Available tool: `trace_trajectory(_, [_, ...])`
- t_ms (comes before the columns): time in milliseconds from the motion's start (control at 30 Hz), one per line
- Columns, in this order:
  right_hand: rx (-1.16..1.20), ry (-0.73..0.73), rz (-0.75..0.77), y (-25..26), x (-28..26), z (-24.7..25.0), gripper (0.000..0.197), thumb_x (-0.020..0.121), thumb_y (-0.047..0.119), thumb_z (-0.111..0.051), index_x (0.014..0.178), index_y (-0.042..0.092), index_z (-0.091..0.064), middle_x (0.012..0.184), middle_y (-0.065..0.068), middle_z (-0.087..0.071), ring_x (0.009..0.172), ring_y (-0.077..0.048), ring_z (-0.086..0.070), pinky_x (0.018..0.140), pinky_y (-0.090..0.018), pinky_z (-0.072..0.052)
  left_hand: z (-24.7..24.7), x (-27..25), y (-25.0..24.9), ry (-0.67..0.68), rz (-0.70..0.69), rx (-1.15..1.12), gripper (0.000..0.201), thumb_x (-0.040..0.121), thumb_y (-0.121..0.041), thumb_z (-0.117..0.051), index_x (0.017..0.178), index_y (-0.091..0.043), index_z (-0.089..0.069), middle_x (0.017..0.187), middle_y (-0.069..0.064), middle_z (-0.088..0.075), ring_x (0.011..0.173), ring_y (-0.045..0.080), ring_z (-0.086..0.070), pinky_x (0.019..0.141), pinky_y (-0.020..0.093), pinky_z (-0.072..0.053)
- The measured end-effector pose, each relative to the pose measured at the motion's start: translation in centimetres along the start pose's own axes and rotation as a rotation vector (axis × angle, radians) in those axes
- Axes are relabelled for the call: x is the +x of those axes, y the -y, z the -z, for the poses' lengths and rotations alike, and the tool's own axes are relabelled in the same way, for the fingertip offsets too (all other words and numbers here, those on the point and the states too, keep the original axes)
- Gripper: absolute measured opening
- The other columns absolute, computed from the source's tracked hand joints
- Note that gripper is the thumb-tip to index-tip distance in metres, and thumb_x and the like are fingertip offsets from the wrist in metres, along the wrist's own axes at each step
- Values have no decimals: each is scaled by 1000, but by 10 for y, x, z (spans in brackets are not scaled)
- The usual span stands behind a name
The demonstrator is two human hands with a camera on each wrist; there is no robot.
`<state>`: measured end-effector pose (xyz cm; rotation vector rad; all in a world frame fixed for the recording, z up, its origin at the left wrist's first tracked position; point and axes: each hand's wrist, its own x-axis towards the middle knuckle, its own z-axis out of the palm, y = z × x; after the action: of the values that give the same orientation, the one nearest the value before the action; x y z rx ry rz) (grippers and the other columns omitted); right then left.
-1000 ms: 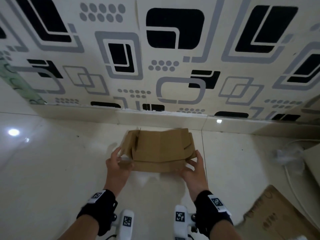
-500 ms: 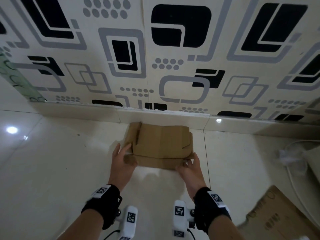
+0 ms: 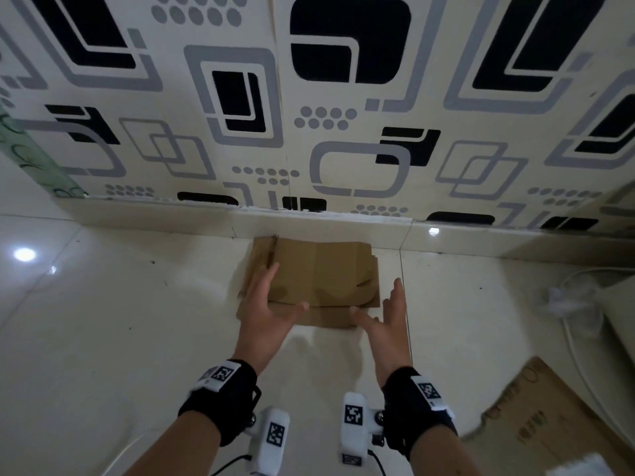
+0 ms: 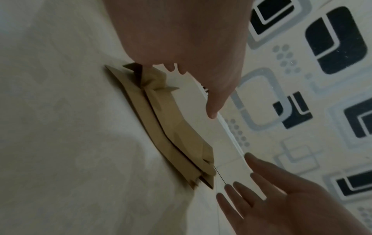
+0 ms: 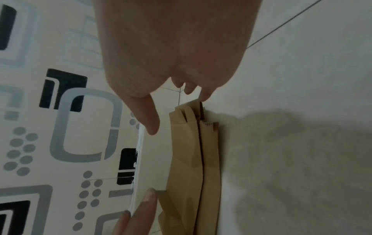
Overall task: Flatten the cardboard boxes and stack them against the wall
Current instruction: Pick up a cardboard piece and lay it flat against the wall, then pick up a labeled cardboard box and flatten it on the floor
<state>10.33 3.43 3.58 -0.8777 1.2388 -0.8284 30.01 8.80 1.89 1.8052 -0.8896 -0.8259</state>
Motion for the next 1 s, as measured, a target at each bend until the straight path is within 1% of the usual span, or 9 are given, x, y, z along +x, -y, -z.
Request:
trace_trajectory(233, [62, -52, 61, 15, -19, 48, 106, 88, 8, -76, 160, 52, -12, 170, 11, -16, 157, -11, -17, 127, -47, -22, -66, -21, -44, 188, -15, -6, 88, 80, -39, -83, 152, -50, -35, 164, -15, -29, 148, 8, -29, 118, 39, -33])
trace_trajectory(367, [29, -134, 98, 24, -32, 96, 105, 88, 9, -78, 160, 50, -14, 170, 8, -18, 156, -17, -21, 117, -35, -27, -117, -39, -61, 302, -41, -35, 85, 83, -38, -82, 152, -49, -35, 163, -17, -29, 143, 4, -31, 115, 34, -32])
trace_trajectory(433, [-1, -191, 111, 27, -38, 124, 104, 87, 11, -79, 160, 51, -16, 169, 9, -20, 155, -18, -22, 113, -33, -28, -147, -53, -67, 369, -61, -22, 84, 83, -38, -81, 153, -47, -34, 163, -16, -27, 145, 4, -29, 116, 33, -30])
trace_trajectory(500, [-30, -236, 135, 29, -44, 143, 102, 86, 14, -80, 158, 54, -18, 168, 15, -19, 154, -14, -22, 118, -37, -27, -172, -67, -70, 398, -96, 14, 85, 82, -43, -81, 153, -45, -35, 162, -15, -27, 146, 3, -26, 119, 34, -28])
trace_trajectory(600, [-102, -320, 160, 29, -52, 170, 101, 83, 17, -82, 154, 58, -22, 167, 20, -21, 154, -10, -21, 125, -49, -26, -208, -86, -71, 426, -119, 87, 87, 79, -45, -82, 154, -37, -38, 148, -16, -33, 137, 2, -26, 113, 29, -28])
trace_trajectory(700, [-199, -396, 155, 26, -60, 194, 102, 79, 20, -86, 155, 52, -26, 164, 11, -25, 152, -16, -25, 121, -48, -31, -232, -103, -65, 446, -138, 196, 87, 77, -47, -81, 152, -35, -39, 143, -8, -41, 136, 14, -31, 112, 34, -34])
trace_trajectory(767, [-279, -465, 97, 23, -66, 209, 100, 78, 24, -87, 156, 48, -28, 163, 3, -25, 151, -23, -26, 119, -49, -32, -244, -115, -58, 476, -113, 241, 89, 75, -46, -81, 152, -32, -39, 139, -4, -43, 131, 16, -35, 109, 33, -37])
trace_trajectory(900, [-386, -584, -40, 8, -78, 236, 94, 77, 35, -86, 152, 51, -33, 163, -8, -24, 152, -36, -24, 119, -64, -28, -255, -137, -46, 556, -68, 366, 98, 67, -64, -70, 153, -28, -38, 138, -1, -43, 133, 22, -38, 109, 40, -42])
trace_trajectory(1000, [-378, -649, -108, -6, -87, 256, 87, 80, 36, -84, 151, 52, -36, 165, -9, -21, 153, -38, -23, 119, -65, -27, -257, -149, -40, 672, -93, 542, 98, 69, -61, -68, 154, -23, -36, 139, 1, -41, 134, 24, -35, 107, 38, -42])
